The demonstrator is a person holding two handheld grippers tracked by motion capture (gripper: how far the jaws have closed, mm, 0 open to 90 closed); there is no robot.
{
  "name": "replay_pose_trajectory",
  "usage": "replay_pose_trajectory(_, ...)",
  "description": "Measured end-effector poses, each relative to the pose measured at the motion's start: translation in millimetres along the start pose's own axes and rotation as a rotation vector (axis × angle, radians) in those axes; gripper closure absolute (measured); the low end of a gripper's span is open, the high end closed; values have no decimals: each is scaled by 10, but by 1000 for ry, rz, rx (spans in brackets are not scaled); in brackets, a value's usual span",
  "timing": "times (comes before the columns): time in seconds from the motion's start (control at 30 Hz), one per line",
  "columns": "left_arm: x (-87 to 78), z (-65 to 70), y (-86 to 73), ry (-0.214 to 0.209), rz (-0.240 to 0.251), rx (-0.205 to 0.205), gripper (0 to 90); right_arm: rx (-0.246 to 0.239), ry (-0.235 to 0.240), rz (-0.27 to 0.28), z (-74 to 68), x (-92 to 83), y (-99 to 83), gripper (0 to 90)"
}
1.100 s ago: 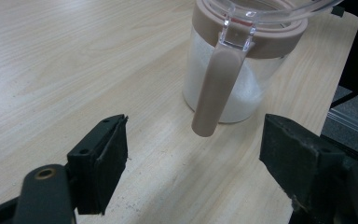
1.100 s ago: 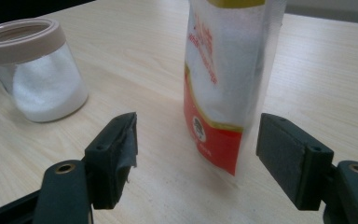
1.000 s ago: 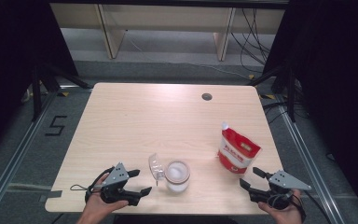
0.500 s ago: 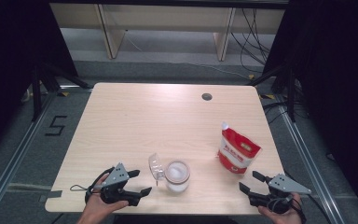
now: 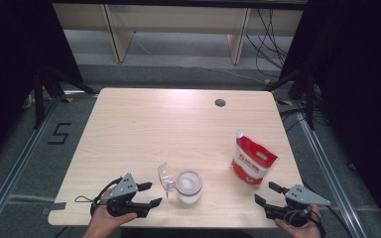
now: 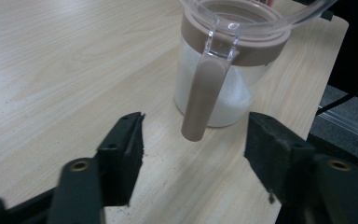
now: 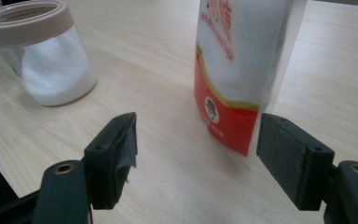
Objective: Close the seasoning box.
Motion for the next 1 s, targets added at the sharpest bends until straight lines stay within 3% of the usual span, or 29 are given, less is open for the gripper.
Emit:
replay_pose_trajectory(0.2,-48,34,42,-17,26,-16,607,8,6,-5,-6,9,-5,298)
replay_pose_trajectory(0.33,-90,66,97,-11,60,22,760,10,5,-4,-16,4,3,298)
replay_pose_trajectory(0.37,-98,67,107,0,60,35,792,30,7,-6,-41,2,-1,299)
replay_pose_trajectory(0.4,-96,76,115,-8,65,43,817,8,4,-5,-24,6,1,300)
replay_pose_trajectory(0.5,-109,87,130,-6,67,52,882,5,2,-7,-20,7,3,301)
replay_pose_trajectory(0.53,-104,98,141,-11,73,50,890,23,1,-11,-36,2,-2,301)
replay_pose_trajectory(0.57,-105,108,141,-11,69,49,892,3,0,-5,-19,7,5,301)
replay_pose_trajectory(0.6,-105,115,146,-13,64,63,893,18,-3,-9,-29,4,-1,301)
replay_pose_trajectory(0.63,-96,139,153,-16,67,51,893,31,-2,-19,-41,1,-11,301)
replay_pose_trajectory(0.73,-99,175,183,-10,63,62,894,-4,-1,-5,-25,14,3,302)
replay_pose_trajectory(0.83,-103,189,224,-11,74,59,894,-2,6,-3,-41,18,8,301)
replay_pose_trajectory(0.9,-102,181,237,-13,79,56,894,30,8,-18,-73,12,-9,302)
replay_pose_trajectory(0.97,-106,153,248,-7,76,85,894,0,9,-9,-48,19,4,302)
replay_pose_trajectory(1.0,-106,150,248,-3,75,76,894,2,9,-9,-48,18,3,302)
Point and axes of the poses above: each handheld gripper's, and its own axes: x roughly forward along the jaws, y roughly out of its top, z roughly to its right, the point moved 10 cm from there along x, roughly forward along the jaws, and after that the axes turned 2 degrees about z, right-handed, at the moved point
